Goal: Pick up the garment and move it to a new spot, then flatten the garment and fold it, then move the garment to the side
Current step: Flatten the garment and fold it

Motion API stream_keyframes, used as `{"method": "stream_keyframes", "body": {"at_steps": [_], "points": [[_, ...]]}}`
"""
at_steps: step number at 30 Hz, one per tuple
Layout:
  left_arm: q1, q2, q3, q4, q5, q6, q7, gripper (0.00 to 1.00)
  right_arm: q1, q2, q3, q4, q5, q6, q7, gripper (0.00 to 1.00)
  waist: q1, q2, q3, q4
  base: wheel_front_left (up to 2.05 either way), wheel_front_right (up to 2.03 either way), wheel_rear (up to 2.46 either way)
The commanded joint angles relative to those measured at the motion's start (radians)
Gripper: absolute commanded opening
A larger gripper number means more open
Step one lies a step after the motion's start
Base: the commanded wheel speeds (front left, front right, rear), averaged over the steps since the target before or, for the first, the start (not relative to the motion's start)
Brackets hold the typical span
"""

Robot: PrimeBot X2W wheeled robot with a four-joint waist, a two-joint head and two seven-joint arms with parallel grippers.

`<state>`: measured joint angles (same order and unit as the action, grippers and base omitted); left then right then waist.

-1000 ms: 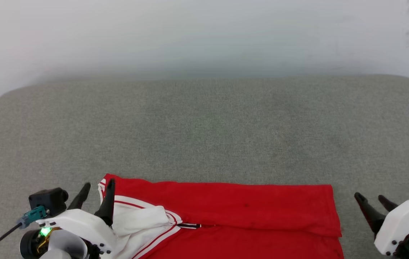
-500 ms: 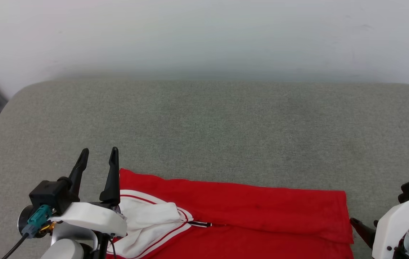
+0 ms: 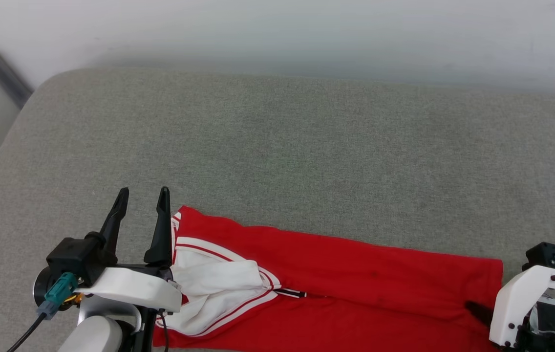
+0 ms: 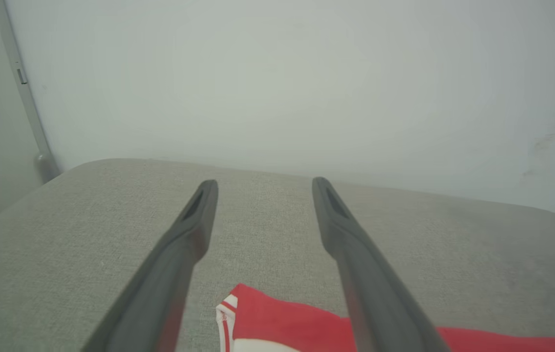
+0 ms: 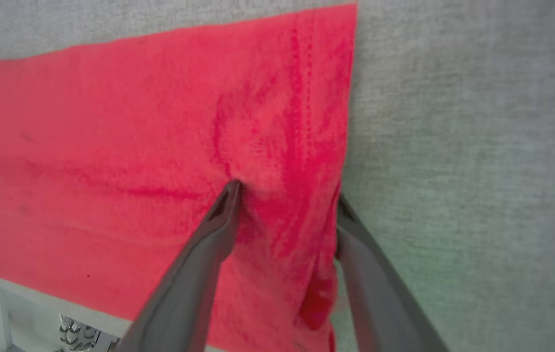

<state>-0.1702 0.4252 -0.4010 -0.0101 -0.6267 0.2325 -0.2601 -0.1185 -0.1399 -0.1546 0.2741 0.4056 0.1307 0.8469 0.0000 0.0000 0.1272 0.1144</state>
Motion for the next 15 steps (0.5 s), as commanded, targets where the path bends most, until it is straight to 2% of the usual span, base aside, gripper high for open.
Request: {"method": "stream_keyframes", "body": {"at_steps": [1,9,15], "points": [[-0.004,-0.005,0.006,0.002,0.008,-0.004,-0.007,1.0,0.018,0.026,0.023,0.041,0.013,0.0,0.016,0.0,0.0,0.0,-0.003,-0.001,0.0,0.0,0.0],[0.038,0.004,0.006,0.019,0.018,0.003,-0.004,1.0,-0.018,-0.027,0.059,-0.01,0.027,0.0,-0.014,0.0,0.0,0.0,-0.055,-0.045,0.0,0.0,0.0],[0.058,0.012,0.005,0.003,0.026,0.022,0.005,1.0,-0.015,-0.064,0.021,-0.028,0.022,0.0,-0.004,0.0,0.0,0.0,-0.083,-0.083,0.0,0.0,0.0]]}}
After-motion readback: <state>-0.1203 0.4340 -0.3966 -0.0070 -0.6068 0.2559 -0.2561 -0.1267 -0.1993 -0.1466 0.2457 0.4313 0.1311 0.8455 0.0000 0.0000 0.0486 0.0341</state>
